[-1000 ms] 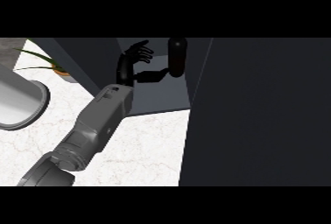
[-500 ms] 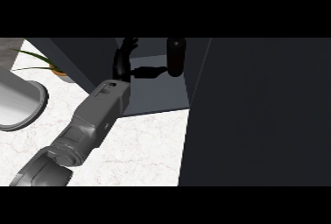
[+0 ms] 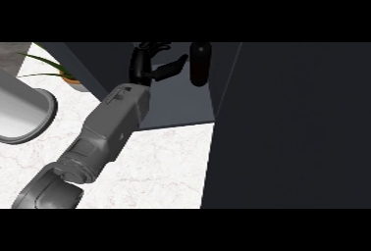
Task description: Pick up the wine, place it into the cabinet and close the cabinet
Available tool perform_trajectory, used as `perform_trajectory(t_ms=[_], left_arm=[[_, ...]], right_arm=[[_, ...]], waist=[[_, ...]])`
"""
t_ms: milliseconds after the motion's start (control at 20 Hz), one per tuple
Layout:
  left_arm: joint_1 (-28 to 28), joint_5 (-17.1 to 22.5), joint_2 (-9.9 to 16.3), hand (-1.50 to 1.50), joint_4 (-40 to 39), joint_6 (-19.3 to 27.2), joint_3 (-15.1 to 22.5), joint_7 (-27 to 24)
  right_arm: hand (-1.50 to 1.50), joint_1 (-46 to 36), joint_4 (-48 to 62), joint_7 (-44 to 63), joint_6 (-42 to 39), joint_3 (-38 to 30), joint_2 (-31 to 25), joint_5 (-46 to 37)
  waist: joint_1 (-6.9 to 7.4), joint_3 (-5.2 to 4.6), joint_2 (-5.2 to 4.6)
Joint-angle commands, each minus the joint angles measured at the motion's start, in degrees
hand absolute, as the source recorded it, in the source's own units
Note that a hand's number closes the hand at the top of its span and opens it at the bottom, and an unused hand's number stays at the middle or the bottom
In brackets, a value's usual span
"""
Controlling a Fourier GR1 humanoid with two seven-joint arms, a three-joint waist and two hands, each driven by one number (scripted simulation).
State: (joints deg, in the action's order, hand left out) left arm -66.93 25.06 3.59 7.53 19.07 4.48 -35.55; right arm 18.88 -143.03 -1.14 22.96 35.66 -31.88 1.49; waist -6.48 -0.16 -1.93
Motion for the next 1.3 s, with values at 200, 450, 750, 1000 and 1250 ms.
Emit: perform_trajectory(t_ms=[200,450,750,1000,1250], left_arm=[[-3.3,2.1,-0.8,1.50,2.1,-9.1,-2.5,-0.3],[0.5,1.5,-2.1,-1.50,2.7,-12.9,-2.2,-2.2],[-0.5,3.3,-3.6,-1.50,5.6,-11.7,-0.6,1.2],[1.1,4.0,-3.6,-1.50,8.9,-11.5,0.0,3.9],[7.7,7.8,-3.6,-1.50,16.2,-14.9,4.0,2.7]], right_arm=[[-1.50,2.2,-10.7,5.0,0.1,-1.4,-1.2,3.9],[-1.50,5.4,-11.6,5.8,1.7,0.6,-1.6,0.4],[-1.50,4.0,-11.4,6.2,0.5,-4.2,-2.0,4.4],[-1.50,8.0,-14.2,6.1,1.8,-1.5,-2.7,1.1],[-1.50,7.4,-11.2,4.8,2.1,-2.1,-1.9,1.8]], waist=[[1.54,0.03,0.54],[3.53,0.06,1.51],[3.95,0.12,1.83],[4.69,0.13,2.58],[4.92,0.13,2.62]])
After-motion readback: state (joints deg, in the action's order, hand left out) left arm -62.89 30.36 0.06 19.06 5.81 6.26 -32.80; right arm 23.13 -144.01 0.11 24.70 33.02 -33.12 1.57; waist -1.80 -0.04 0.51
